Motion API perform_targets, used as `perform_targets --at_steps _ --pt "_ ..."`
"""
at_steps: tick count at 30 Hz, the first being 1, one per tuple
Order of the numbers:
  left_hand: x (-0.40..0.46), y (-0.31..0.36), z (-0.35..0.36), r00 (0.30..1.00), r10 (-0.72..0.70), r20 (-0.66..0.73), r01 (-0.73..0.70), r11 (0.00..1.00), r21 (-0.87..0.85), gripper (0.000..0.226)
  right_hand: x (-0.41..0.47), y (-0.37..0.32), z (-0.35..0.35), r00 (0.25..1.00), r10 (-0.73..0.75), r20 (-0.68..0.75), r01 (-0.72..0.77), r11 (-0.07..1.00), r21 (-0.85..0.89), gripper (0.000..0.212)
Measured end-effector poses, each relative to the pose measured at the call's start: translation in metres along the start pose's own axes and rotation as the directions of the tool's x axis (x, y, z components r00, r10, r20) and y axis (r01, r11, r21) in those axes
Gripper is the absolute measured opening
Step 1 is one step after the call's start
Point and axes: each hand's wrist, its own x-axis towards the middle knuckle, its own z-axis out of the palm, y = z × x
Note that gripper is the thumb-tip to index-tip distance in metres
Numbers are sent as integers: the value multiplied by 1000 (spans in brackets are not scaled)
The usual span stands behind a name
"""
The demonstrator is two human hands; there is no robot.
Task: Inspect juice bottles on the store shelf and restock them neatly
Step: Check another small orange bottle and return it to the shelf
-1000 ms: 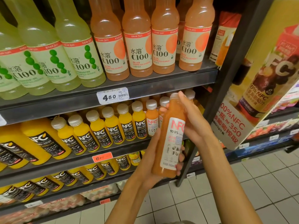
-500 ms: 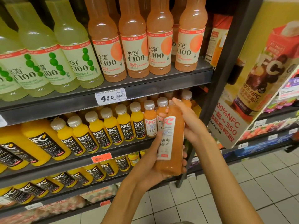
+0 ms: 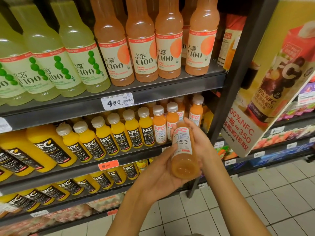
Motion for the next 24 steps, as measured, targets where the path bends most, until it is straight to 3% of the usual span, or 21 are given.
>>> perform_targets --at_steps 4,7,10,13,17,20,24 --pt "5 -3 -6 994 60 -96 -34 966 257 62 -6 -15 6 984 -172 34 175 947 -269 32" --pt "10 -5 -8 978 138 -159 -56 897 439 53 -8 -20 11 939 -342 31 289 740 -608 23" --pt "15 -7 -13 964 189 -188 -36 791 611 41 -11 -22 9 904 -415 106 350 572 -742 31" --pt "20 -6 -18 932 292 -214 -8 607 795 47 -20 -24 7 847 -443 293 503 492 -711 28" --pt "21 8 -17 931 359 -59 -97 403 910 65 -35 -24 9 717 -382 583 686 535 -494 44" --pt "23 17 -19 904 428 1 -154 323 934 62 -45 -23 15 649 -307 696 731 505 -459 55" --pt "23 23 -27 856 513 62 -210 235 949 60 -52 -26 12 624 -201 755 742 455 -492 61"
